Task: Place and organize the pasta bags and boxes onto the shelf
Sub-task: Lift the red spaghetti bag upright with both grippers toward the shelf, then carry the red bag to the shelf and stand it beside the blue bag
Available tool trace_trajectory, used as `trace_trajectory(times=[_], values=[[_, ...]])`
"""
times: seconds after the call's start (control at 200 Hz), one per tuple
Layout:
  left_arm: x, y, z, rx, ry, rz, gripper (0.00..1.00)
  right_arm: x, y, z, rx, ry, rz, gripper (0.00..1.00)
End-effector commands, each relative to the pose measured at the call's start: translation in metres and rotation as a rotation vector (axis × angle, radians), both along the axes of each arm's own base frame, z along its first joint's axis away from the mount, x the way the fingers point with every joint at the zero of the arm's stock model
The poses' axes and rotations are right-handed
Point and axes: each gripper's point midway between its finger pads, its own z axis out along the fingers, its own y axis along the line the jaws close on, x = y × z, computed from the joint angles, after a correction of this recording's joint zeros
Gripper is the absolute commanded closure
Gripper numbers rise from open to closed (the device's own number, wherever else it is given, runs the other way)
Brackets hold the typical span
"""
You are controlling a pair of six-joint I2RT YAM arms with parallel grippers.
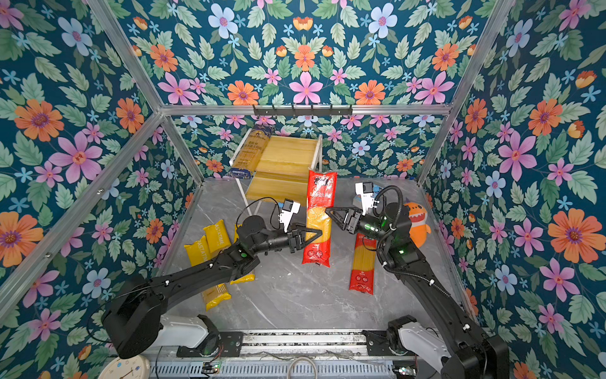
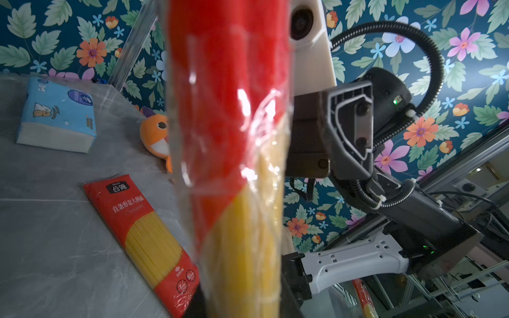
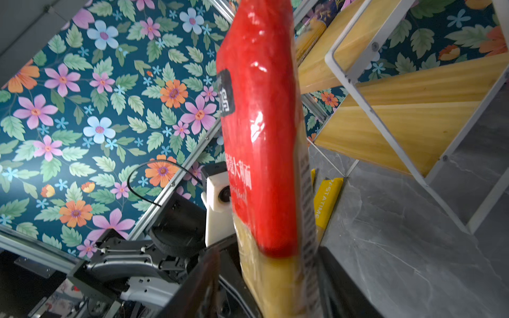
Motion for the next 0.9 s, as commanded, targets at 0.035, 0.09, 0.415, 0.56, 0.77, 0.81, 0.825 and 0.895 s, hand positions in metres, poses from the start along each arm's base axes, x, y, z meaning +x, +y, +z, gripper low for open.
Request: trace_trajectory(times=[0.035,0.09,0.415,0.56,0.77,0.81,0.825,0.895], values=[[-0.011,0.002,0.032,-0.050,-0.151,-0.058,0.83,-0.020,0.012,-0.013,-0.075,0.012,0.177,0.31],[-0.014,0.001,0.035,-0.056,-0.161,-0.074,0.83,-0.018,0.014,-0.009,-0.071,-0.002,0.192,0.32],[0.008,0.007,0.033,-0.054,-0.092,-0.027,0.73,-0.003,0.022,0.028,0.069,-0.110,0.203,0.71],[0.017,0.023,0.040,-0.075,-0.070,0.037,0.54,0.012,0.023,0.047,0.132,-0.142,0.172,0.82],[0.035,0.061,0.027,-0.115,0.045,0.222,0.29,0.033,0.023,0.084,0.214,-0.175,0.093,0.88],[0.037,0.068,0.025,-0.138,0.071,0.259,0.27,0.037,0.024,0.090,0.227,-0.178,0.080,0.88],[0.039,0.070,0.024,-0.147,0.082,0.274,0.27,0.038,0.025,0.092,0.232,-0.177,0.076,0.88],[0.040,0.080,0.025,-0.212,0.124,0.320,0.25,0.043,0.031,0.100,0.250,-0.175,0.064,0.89]])
